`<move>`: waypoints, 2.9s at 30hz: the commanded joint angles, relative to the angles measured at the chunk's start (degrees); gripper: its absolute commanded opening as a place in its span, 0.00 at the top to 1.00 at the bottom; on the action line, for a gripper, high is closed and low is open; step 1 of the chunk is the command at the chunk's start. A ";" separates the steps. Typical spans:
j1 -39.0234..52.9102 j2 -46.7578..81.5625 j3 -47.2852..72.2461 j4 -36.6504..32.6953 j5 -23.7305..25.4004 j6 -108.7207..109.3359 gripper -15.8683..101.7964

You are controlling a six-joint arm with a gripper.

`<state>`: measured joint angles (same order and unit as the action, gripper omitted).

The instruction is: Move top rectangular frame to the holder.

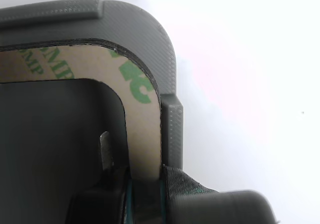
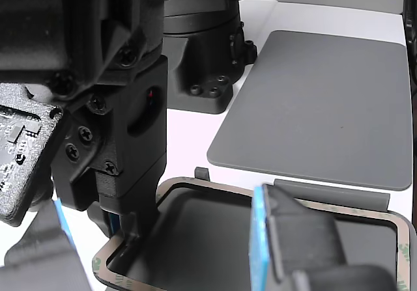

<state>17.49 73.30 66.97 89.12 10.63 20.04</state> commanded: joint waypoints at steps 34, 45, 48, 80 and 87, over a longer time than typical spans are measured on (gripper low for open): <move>-1.14 2.11 2.20 -2.46 -0.35 -1.85 0.94; -1.14 1.05 0.18 -2.46 -1.32 -3.34 0.52; -1.14 1.05 0.09 -2.20 -1.41 -3.34 0.46; -11.60 48.96 39.64 -24.61 4.66 -11.78 0.02; -14.50 69.52 60.73 -32.43 2.02 -12.83 0.02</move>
<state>3.96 131.57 118.48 58.54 12.66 6.59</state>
